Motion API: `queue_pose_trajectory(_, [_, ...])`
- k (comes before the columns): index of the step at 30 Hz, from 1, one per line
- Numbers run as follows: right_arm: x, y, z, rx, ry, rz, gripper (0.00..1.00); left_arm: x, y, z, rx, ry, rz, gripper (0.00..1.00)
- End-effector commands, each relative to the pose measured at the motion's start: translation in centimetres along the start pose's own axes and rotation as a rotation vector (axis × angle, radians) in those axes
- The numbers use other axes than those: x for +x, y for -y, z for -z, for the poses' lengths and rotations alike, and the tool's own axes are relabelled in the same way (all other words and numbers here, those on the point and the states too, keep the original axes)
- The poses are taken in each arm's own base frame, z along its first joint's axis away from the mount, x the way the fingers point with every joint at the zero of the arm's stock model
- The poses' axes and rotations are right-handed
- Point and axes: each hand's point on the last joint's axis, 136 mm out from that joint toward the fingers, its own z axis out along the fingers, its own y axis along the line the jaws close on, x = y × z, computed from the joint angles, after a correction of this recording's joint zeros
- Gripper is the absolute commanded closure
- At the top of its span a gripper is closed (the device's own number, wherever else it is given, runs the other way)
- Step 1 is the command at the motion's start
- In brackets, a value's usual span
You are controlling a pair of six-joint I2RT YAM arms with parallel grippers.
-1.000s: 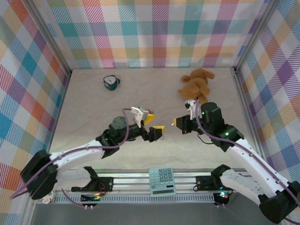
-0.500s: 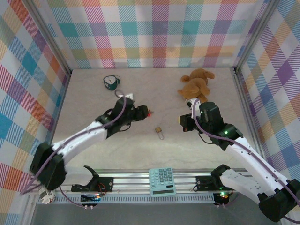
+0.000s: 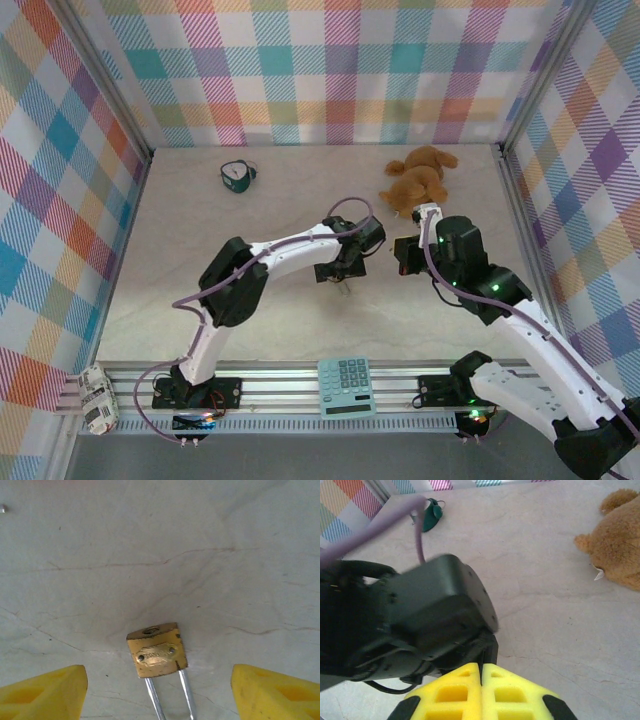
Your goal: Unlock with the key
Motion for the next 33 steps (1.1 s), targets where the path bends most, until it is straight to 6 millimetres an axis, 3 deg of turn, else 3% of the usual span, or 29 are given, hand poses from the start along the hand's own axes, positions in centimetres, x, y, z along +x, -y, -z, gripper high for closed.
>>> queue_pose_trajectory(1, [-0.4, -0.4, 0.4, -0.021, 0.022, 0.019, 1.0, 0.7, -1.8, 0.2, -0.105, -0.023, 0.004, 0.27])
queue_pose_trajectory(9, [-0.3, -0.9, 0.6, -0.047, 0.017, 0.019, 1.0, 1.3, -2.2, -2.4, -0.091, -0.067, -0.004, 0.39])
queue_pose_trajectory(15, [-0.4, -0.8, 0.5, -0.042, 0.016, 0.018, 1.0, 1.1, -3.7, -1.4, -0.083, -0.058, -0.067, 0.4])
queue_pose_trajectory(21, [-0.3, -0.8, 0.5, -0.039, 0.004, 0.018, 1.0, 1.3, -3.3, -2.2, -0.022, -0.134, -0.204, 0.44])
queue_pose_trajectory(33, [-0.1, -0.9, 0.5, -0.044, -0.003, 0.017, 1.0, 2.2, -5.6, -2.8, -0.022, -0.284, -0.342, 0.6])
